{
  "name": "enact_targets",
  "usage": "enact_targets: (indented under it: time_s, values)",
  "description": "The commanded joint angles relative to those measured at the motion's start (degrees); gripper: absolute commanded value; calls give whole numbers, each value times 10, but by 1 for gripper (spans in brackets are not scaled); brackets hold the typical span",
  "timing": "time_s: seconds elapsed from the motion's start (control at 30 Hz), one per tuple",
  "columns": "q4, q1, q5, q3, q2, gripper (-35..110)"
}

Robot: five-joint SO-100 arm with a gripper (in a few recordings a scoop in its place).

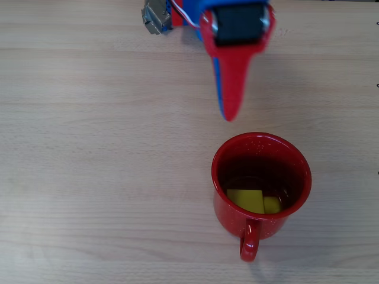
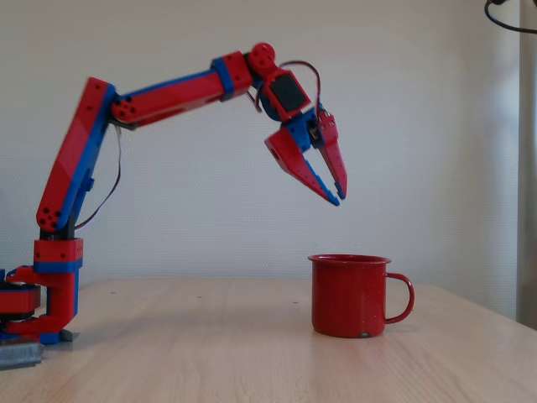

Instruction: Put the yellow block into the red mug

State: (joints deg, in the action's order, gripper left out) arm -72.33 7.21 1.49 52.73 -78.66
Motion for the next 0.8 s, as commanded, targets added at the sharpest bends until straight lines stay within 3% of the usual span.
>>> enact_targets:
  time_s: [0.0, 0.3, 0.77]
  values:
    - [21, -12, -12, 63, -126, 0]
    - [50, -77, -33, 309, -357, 0]
    - [78, -94, -4, 657, -636, 0]
